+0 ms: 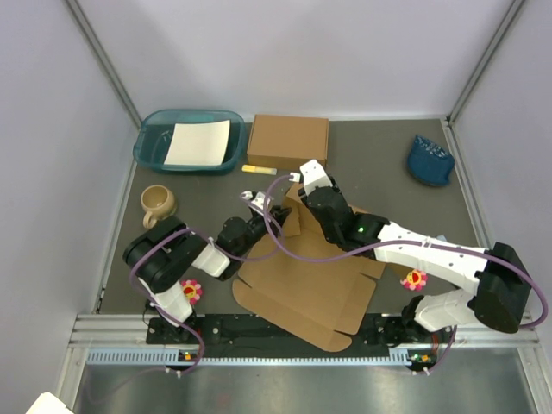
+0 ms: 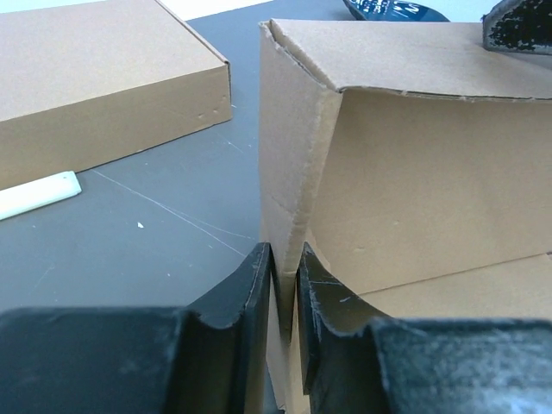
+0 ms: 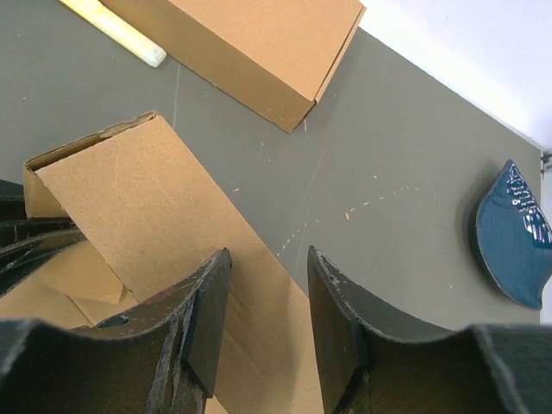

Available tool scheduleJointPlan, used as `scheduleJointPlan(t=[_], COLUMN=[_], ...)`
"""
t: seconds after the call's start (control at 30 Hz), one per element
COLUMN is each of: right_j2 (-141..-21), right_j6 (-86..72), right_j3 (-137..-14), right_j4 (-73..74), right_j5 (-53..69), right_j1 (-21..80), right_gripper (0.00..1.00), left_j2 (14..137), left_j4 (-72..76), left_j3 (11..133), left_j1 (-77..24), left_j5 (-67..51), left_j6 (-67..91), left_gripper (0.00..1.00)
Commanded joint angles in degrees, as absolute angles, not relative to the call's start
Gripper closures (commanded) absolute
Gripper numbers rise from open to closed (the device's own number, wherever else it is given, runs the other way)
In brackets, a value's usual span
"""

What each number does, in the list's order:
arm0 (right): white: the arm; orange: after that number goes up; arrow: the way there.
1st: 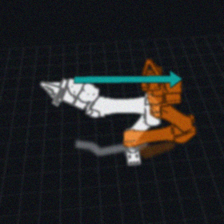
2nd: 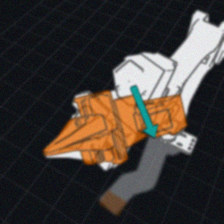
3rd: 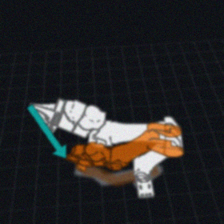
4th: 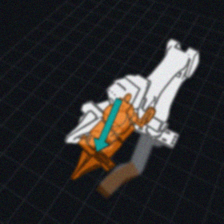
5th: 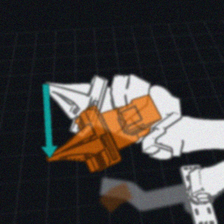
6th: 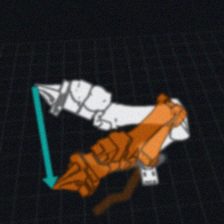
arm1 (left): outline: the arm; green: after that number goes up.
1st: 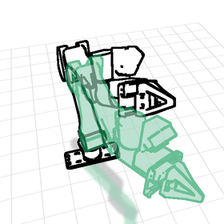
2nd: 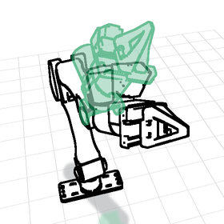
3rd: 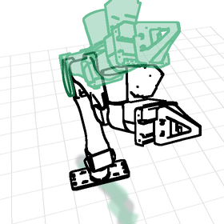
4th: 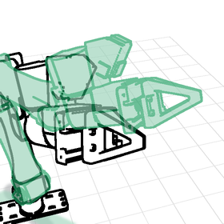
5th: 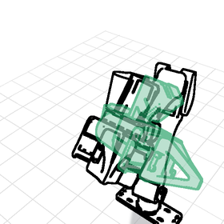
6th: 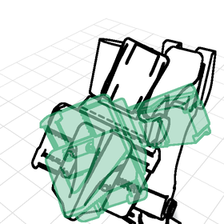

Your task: Fold the paper box

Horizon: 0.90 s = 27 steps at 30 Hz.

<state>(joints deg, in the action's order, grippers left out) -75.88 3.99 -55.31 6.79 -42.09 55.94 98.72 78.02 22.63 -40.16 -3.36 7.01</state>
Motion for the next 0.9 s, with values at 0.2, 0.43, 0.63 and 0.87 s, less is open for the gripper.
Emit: scheduleJointPlan(t=[0.2, 0.43, 0.63, 0.87], right_j2=[-76.64, -76.99, -77.34, -77.52], right_j6=[3.52, 3.34, 3.52, 4.13], right_j3=[-53.44, -52.65, -52.30, -52.21], right_j4=[8.09, 8.00, 7.91, 7.65], right_j5=[-37.97, -36.56, -35.51, -34.19], right_j1=[55.63, 55.63, 55.63, 55.63], right_gripper=[0.58, 0.58, 0.58, 0.59], left_j2=[95.98, 97.38, 97.91, 99.67], left_j4=[84.73, 82.10, 73.41, 71.71], left_j3=[21.01, 23.98, 28.73, 31.29], left_j1=[-40.69, -40.78, -40.69, -40.69], left_j5=[-10.02, -11.95, -14.76, -15.20], left_j6=[5.10, 2.29, -3.69, -4.40], left_gripper=[0.61, 0.42, 0.61, 1.00])
